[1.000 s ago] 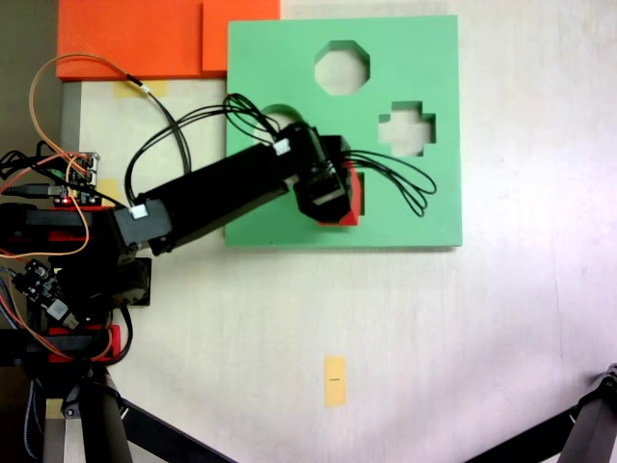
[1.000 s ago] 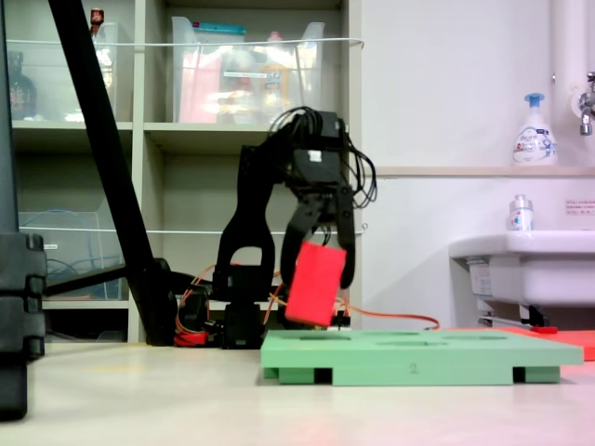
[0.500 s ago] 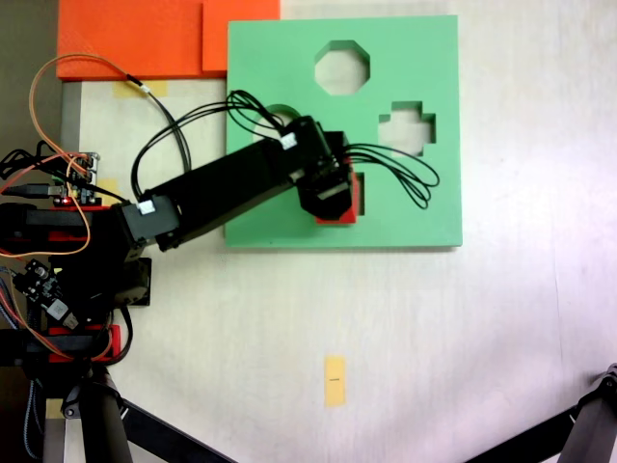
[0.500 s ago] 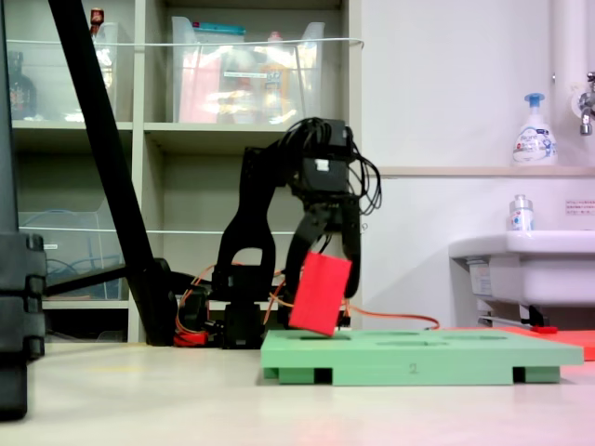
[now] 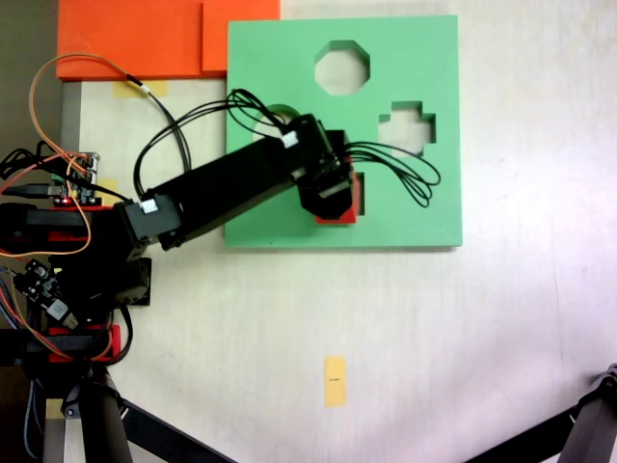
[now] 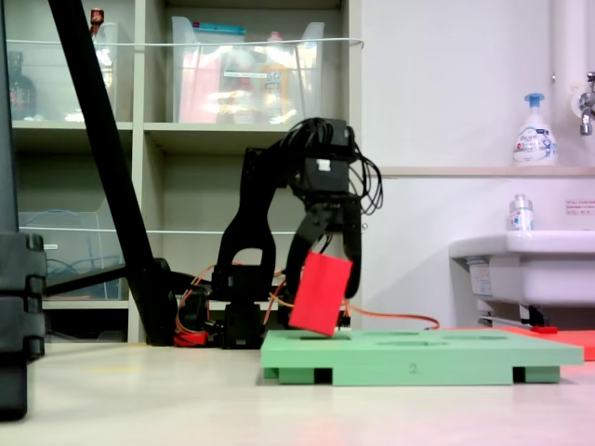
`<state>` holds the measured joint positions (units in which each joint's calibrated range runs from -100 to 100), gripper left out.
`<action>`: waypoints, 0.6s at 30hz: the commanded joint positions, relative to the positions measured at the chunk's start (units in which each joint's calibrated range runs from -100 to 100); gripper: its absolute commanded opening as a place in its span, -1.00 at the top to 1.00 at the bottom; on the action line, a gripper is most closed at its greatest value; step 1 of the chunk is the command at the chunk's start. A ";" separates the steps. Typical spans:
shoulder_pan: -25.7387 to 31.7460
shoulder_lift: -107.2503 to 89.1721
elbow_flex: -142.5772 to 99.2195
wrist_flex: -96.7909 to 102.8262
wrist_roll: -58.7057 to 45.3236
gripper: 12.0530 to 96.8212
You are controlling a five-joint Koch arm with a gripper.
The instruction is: Put the square block into the corresponding hole
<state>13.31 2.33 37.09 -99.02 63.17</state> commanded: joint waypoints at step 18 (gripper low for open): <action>0.24 0.89 7.38 -0.98 0.54 0.70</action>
<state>13.36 3.42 40.52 -99.41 63.17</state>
